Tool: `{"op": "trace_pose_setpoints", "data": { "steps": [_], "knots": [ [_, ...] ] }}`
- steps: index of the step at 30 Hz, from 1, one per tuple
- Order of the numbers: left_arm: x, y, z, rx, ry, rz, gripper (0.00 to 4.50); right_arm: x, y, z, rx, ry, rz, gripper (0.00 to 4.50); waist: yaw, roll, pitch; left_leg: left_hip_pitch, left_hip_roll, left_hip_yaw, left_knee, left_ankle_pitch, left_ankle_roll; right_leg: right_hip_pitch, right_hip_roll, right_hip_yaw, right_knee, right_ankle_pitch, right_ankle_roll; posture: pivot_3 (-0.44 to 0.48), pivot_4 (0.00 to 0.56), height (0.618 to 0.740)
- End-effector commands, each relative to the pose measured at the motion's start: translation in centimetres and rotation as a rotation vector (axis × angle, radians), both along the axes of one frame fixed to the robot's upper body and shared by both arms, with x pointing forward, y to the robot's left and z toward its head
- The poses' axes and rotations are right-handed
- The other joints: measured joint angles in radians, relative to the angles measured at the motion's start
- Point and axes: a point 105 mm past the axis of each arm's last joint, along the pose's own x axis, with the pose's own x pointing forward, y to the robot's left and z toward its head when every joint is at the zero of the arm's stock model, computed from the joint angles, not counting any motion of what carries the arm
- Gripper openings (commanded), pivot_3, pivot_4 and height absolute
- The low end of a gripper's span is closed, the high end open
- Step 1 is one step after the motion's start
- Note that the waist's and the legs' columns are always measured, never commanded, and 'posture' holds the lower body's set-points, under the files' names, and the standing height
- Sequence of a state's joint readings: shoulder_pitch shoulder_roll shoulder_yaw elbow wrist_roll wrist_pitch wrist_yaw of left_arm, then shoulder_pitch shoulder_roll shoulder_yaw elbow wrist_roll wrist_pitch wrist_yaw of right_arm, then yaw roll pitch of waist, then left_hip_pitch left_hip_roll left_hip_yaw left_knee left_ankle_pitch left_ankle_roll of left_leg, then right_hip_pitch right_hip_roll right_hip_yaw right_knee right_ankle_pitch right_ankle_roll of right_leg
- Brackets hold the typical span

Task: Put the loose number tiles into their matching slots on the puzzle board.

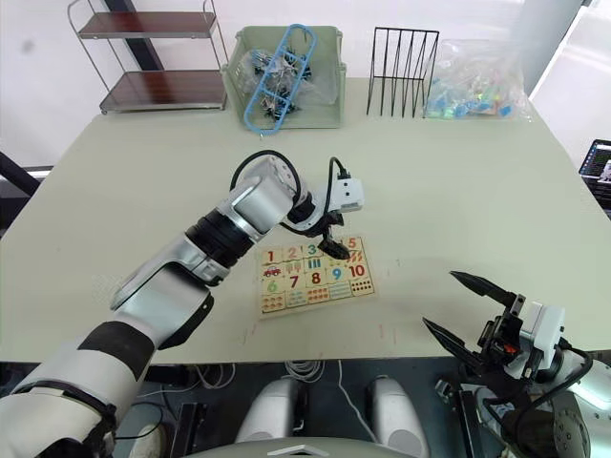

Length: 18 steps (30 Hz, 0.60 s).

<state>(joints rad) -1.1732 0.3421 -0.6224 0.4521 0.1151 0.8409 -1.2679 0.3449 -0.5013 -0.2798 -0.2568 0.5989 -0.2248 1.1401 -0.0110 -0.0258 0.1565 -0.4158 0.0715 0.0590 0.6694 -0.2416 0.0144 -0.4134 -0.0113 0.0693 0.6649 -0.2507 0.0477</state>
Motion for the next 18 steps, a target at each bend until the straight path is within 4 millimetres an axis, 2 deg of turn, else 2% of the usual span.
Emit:
{"op": "trace_pose_setpoints", "data": {
  "steps": [1,6,10,12,15,17,18],
  "knots": [
    [1.1,0.3,2.4,-0.081,-0.061,0.008,4.48,-0.2,0.0,0.7,0.001,-0.041,-0.003,4.5,0.0,0.0,0.0,0.0,0.0,0.0,0.0,0.0,0.0,0.0,0.0,0.0,0.0,0.0,0.0,0.0,0.15,0.74],
    [2.9,2.5,2.3,-0.131,-0.121,0.029,4.48,-0.5,0.2,0.6,0.009,-0.038,-0.011,4.5,0.0,0.0,0.0,0.0,0.0,0.0,0.0,0.0,0.0,0.0,0.0,0.0,0.0,0.0,-0.001,0.0,0.15,0.74],
    [3.7,3.3,1.6,-0.177,-0.14,0.056,4.48,-0.6,0.2,0.6,0.008,-0.036,-0.013,4.5,0.0,0.0,0.0,0.0,0.0,0.0,0.0,0.0,0.0,0.0,0.0,0.0,0.0,0.001,-0.001,0.0,0.15,0.74],
    [3.9,3.1,1.4,-0.232,-0.165,0.053,4.48,-0.7,0.2,0.6,0.009,-0.034,-0.013,4.5,0.001,0.0,0.0,0.0,0.0,0.0,0.0,0.0,0.0,0.0,0.0,0.0,0.0,0.001,-0.001,0.0,0.15,0.74],
    [3.6,2.0,1.6,-0.358,-0.177,0.002,3.82,-0.6,0.2,0.6,0.009,-0.033,-0.014,4.5,0.004,0.0,0.0,0.0,0.0,0.0,0.0,0.0,0.0,0.0,0.0,0.0,0.0,0.001,-0.001,0.0,0.15,0.74],
    [3.5,2.0,1.4,-0.369,-0.171,-0.013,3.12,-0.6,0.2,0.6,0.009,-0.032,-0.014,4.5,0.004,0.0,0.0,0.0,0.0,0.0,0.0,0.0,0.0,0.0,0.0,0.0,0.0,0.002,-0.002,0.0,0.15,0.74],
    [3.5,1.9,1.2,-0.367,-0.185,-0.022,2.61,-0.6,0.1,0.6,0.009,-0.031,-0.013,4.5,0.003,0.0,0.0,0.0,0.0,0.0,0.0,0.0,0.0,0.0,0.0,0.0,0.0,0.002,-0.002,0.0,0.15,0.74]
  ]
}}
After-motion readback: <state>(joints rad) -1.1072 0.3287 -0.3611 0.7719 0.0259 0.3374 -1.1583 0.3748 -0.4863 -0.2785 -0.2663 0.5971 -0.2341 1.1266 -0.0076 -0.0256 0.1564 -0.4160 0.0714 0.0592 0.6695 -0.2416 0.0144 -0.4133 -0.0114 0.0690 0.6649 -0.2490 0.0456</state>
